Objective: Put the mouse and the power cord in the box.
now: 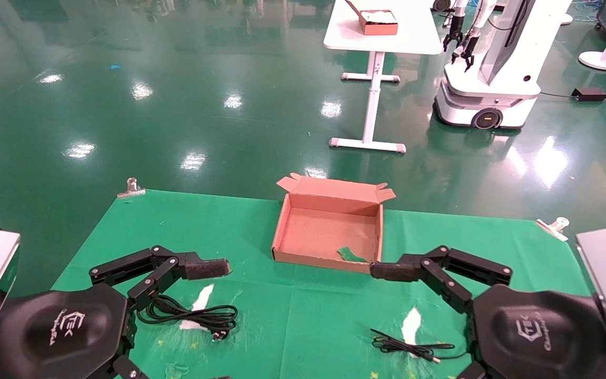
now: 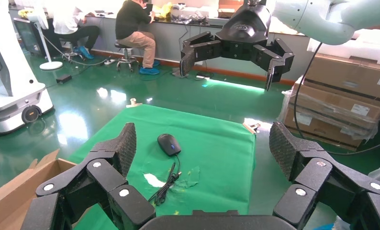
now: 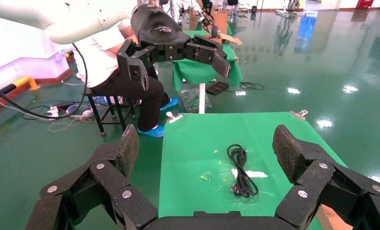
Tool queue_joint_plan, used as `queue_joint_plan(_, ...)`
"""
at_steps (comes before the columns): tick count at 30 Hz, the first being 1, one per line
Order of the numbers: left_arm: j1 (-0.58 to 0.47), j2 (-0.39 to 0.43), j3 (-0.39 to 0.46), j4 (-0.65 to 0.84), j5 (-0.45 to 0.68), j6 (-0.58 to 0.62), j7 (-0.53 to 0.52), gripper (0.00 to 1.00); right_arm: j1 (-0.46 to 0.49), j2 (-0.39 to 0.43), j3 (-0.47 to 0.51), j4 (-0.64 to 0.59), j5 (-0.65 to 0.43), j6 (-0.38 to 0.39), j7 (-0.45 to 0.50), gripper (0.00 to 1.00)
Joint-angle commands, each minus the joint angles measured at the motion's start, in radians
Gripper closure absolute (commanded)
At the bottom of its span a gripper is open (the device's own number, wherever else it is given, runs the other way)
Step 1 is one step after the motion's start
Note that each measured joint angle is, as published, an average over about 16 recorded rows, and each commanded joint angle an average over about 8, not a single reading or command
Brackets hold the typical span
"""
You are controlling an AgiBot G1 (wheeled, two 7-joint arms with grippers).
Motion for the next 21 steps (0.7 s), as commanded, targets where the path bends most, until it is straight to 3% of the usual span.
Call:
queue_joint_plan(1, 0.000, 0.000, 0.000, 0.000, 0.000, 0.000, 0.000, 0.00, 0.000, 0.000, 0.000, 0.000, 0.000, 0.000, 0.000, 0.00)
queue_joint_plan(12, -0.004, 0.001, 0.006, 0.010, 0.018, -0.001, 0.007, 0.00, 0.001, 0.000, -0.004, -0.010, -0.011, -0.002, -0.007, 0.00)
queue_joint_plan(21, -0.112, 0.052, 0.088, 0.176, 0.202, 0.051, 0.097, 0.00, 0.062, -0.027, -0.068, -0.156, -0.144, -0.065, -0.106, 0.00)
